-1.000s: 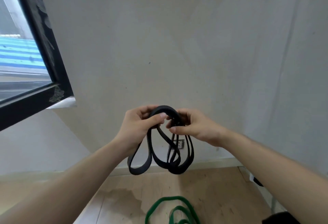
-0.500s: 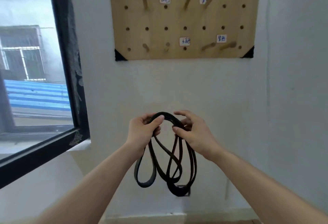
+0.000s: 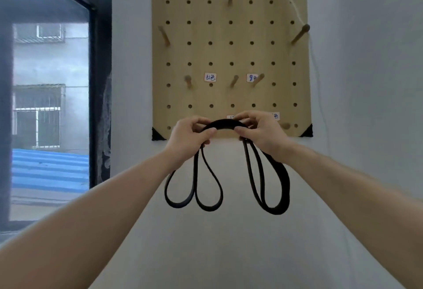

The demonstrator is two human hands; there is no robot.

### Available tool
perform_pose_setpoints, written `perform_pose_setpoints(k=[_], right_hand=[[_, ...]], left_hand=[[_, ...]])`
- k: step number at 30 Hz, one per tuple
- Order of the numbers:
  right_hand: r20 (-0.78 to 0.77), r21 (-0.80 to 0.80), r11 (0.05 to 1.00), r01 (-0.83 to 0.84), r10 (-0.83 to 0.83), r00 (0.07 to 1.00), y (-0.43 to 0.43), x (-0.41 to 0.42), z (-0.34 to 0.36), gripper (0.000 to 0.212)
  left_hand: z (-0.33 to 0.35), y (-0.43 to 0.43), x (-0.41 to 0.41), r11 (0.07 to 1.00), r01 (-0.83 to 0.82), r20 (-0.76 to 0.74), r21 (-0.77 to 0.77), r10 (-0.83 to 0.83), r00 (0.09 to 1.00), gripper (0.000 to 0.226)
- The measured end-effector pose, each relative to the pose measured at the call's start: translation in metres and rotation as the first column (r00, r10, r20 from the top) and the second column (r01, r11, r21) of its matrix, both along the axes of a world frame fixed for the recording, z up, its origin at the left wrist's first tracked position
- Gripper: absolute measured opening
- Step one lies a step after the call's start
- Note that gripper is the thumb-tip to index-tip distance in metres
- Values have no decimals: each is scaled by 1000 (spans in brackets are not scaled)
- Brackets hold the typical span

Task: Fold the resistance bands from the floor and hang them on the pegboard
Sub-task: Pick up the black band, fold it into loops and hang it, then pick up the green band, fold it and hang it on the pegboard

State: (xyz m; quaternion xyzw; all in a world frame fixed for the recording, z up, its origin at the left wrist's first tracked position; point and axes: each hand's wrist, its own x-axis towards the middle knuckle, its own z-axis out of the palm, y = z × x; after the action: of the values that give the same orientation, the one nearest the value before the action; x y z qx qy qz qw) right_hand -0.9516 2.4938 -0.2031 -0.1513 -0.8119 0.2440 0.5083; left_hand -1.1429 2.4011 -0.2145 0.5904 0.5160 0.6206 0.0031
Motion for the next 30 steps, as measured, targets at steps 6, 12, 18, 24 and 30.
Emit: perform_pose_setpoints(k=[6,12,18,24,30], right_hand=[[12,14,999,53,-53,999,39,-25,24,19],[44,35,993,109,-111,993,79,-61,35,20],[17,80,988,131,-133,991,122,-98,29,19],[-52,115,984,139,-133,990,148,-124,23,19],[27,215,947,239,-250,968,164,-134,5,25]], left_hand=[[24,42,-21,963,-267,-256,33,266,929,18],[42,73,-45,875,-480,-457,63,453,766,19],[58,109,-77,834,-552,-580,15,457,674,18],[61,135,-100,818,-574,-566,23,484,667,20],[56,140,-107,833,-551,-545,-49,440,714,39]])
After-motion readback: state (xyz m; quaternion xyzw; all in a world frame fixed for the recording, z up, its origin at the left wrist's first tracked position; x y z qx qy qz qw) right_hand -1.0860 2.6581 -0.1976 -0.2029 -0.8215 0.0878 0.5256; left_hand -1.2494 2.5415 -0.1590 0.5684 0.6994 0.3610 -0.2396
